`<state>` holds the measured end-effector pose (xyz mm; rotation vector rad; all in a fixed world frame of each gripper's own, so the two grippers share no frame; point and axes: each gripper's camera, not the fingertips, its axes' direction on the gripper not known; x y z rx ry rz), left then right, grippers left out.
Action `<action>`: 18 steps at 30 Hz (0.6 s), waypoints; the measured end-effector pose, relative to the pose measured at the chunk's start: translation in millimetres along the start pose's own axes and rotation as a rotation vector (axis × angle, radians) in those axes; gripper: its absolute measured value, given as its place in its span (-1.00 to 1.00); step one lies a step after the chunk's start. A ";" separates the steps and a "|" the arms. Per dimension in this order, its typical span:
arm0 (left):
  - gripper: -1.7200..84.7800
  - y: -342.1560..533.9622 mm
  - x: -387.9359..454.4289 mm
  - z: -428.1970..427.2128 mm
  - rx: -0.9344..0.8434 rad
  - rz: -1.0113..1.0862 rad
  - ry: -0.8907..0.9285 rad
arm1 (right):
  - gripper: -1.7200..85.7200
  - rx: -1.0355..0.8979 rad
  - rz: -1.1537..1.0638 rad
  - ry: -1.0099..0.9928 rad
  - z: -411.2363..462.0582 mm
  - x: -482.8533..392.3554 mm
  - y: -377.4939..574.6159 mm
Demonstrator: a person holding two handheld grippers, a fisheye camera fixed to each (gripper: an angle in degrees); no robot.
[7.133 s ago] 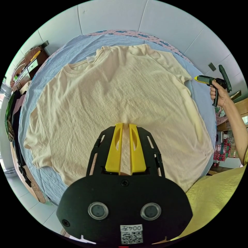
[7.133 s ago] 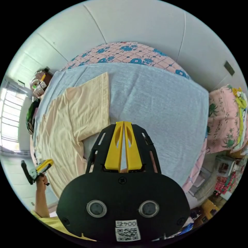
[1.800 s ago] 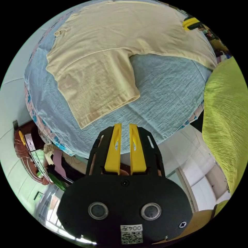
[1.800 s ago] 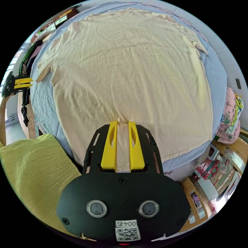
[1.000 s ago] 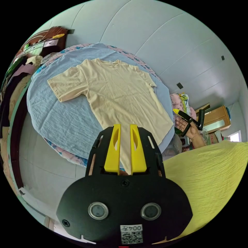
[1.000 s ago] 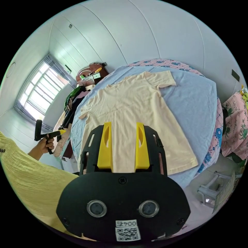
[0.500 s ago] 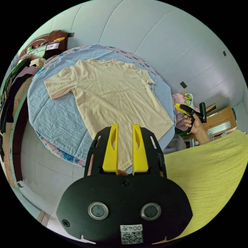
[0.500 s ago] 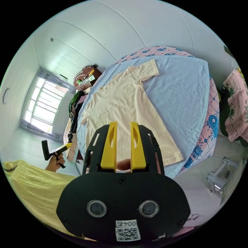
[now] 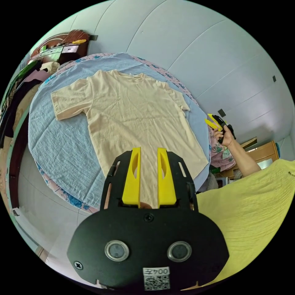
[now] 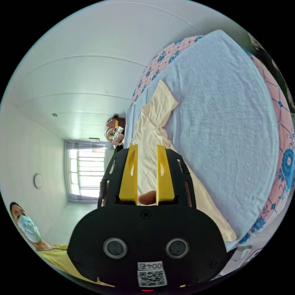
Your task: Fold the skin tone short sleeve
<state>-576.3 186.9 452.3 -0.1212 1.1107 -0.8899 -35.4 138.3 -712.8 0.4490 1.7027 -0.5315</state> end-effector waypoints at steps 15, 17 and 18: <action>-0.76 -445.5 250.4 310.3 -0.312 0.446 0.055 | -0.69 -0.042 0.270 -0.154 12.6 123.0 -173.1; -0.77 -484.0 283.8 352.5 -0.356 0.526 0.007 | -0.70 -0.036 0.274 -0.175 8.6 130.9 -182.9; -0.77 -504.6 307.7 378.3 -0.378 0.599 -0.029 | -0.70 -0.045 0.273 -0.192 6.9 135.2 -189.0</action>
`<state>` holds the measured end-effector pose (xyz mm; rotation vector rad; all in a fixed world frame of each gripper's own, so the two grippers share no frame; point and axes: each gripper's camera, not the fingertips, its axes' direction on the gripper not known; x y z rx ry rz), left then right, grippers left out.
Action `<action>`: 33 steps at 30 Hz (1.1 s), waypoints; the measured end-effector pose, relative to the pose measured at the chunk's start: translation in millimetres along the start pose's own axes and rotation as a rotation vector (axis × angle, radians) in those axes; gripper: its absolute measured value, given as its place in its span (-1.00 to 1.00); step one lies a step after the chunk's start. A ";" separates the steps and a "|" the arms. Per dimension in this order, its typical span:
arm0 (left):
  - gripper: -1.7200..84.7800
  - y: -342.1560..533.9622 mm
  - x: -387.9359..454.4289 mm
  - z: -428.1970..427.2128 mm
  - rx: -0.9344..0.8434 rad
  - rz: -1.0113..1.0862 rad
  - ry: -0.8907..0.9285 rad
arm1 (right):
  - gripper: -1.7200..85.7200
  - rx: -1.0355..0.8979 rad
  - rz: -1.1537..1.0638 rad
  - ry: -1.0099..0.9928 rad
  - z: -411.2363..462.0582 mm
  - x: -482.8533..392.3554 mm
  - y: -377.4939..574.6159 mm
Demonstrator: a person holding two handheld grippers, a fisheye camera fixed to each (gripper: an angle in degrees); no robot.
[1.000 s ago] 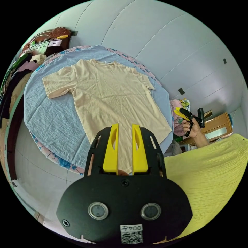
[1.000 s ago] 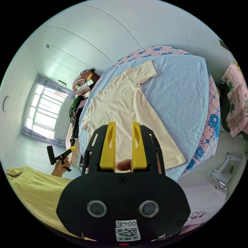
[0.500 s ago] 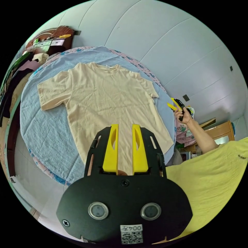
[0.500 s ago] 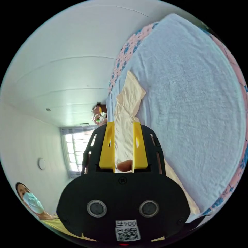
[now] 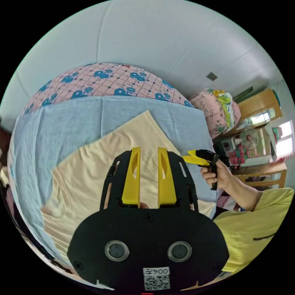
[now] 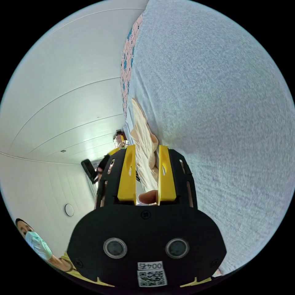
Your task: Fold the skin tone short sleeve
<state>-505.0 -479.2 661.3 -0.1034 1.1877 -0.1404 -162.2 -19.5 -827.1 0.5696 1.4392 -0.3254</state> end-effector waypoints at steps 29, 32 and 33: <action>-0.82 -305.5 50.4 168.5 -0.346 0.581 -0.237 | -0.74 -0.123 -0.108 0.019 -18.9 -3.5 -72.3; -0.88 -313.3 46.0 169.7 -0.338 0.568 -0.232 | -0.78 -0.133 -0.119 0.036 -15.2 -9.6 -70.4; -0.89 -315.5 44.6 169.2 -0.326 0.562 -0.244 | -0.82 -0.135 -0.120 0.055 -13.8 -12.0 -68.5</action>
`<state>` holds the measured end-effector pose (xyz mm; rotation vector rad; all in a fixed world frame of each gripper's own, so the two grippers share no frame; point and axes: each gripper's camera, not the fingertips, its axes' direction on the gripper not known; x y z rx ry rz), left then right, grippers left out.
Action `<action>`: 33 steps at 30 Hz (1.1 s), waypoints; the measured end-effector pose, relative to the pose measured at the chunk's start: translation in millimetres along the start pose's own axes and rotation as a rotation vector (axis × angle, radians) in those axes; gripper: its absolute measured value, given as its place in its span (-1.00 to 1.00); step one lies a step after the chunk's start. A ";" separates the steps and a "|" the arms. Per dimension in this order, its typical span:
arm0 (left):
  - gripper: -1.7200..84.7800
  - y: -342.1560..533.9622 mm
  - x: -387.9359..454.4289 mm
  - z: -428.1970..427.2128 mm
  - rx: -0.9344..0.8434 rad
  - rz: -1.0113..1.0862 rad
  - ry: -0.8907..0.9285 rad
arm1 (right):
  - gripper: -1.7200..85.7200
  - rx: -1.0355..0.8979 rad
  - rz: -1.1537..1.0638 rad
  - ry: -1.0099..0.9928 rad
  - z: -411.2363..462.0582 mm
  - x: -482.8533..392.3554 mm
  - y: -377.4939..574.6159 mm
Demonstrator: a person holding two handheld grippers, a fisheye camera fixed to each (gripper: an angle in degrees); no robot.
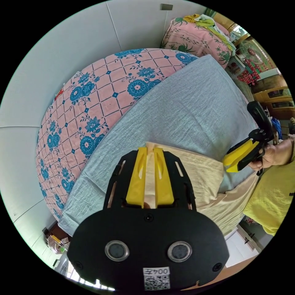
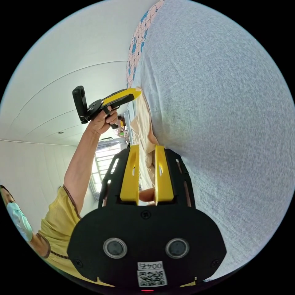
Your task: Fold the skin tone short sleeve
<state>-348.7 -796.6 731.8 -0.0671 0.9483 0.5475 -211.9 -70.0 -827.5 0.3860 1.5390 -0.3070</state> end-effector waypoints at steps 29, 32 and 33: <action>-0.93 81.7 -26.4 0.8 0.148 -0.108 -0.029 | -0.92 0.136 -0.039 0.041 68.5 -114.7 88.2; -0.93 113.2 -26.2 -9.7 0.219 -0.118 -0.029 | -0.94 0.127 -0.176 0.174 84.6 -152.1 107.0; -0.93 128.5 -26.3 -14.7 0.249 -0.126 -0.028 | -0.95 0.124 -0.238 0.235 91.6 -169.4 115.1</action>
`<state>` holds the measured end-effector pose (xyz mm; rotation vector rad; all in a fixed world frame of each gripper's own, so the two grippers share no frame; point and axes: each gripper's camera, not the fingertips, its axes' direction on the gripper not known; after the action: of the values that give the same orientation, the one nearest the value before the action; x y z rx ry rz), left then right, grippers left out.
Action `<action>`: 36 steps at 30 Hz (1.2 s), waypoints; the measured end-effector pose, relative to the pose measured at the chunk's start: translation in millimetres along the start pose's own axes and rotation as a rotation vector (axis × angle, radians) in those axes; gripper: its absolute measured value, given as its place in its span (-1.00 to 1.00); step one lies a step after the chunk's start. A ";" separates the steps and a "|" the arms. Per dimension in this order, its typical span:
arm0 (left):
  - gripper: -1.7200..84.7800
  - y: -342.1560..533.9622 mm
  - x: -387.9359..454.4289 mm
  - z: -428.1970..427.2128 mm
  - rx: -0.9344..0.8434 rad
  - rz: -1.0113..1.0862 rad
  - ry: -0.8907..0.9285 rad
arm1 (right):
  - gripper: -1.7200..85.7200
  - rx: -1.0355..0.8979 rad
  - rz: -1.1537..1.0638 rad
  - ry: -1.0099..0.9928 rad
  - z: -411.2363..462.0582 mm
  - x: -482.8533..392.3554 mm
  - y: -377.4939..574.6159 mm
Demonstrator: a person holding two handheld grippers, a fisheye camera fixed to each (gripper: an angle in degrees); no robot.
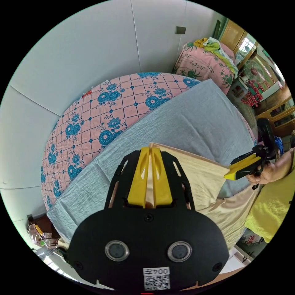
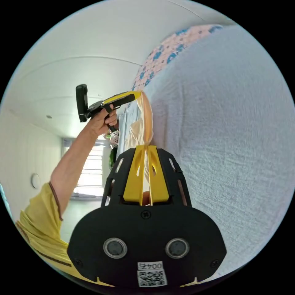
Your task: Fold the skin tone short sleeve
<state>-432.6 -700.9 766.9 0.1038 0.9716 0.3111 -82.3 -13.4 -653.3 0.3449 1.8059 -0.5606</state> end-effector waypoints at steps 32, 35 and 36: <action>-0.92 403.1 92.8 -34.5 0.238 -0.319 -0.313 | -0.93 -0.339 -1.251 0.975 219.0 -363.6 201.0; -0.92 417.0 96.4 -30.9 0.176 -0.336 -0.327 | -0.90 -0.376 -1.251 0.989 225.5 -372.1 201.0; -0.92 423.4 96.8 -30.9 0.158 -0.347 -0.316 | -0.88 -0.387 -1.249 0.985 226.9 -375.5 200.4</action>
<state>-497.6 -270.4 767.7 0.1218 0.6830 -0.1011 315.1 51.4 -387.9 -1.0494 2.9346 -0.9274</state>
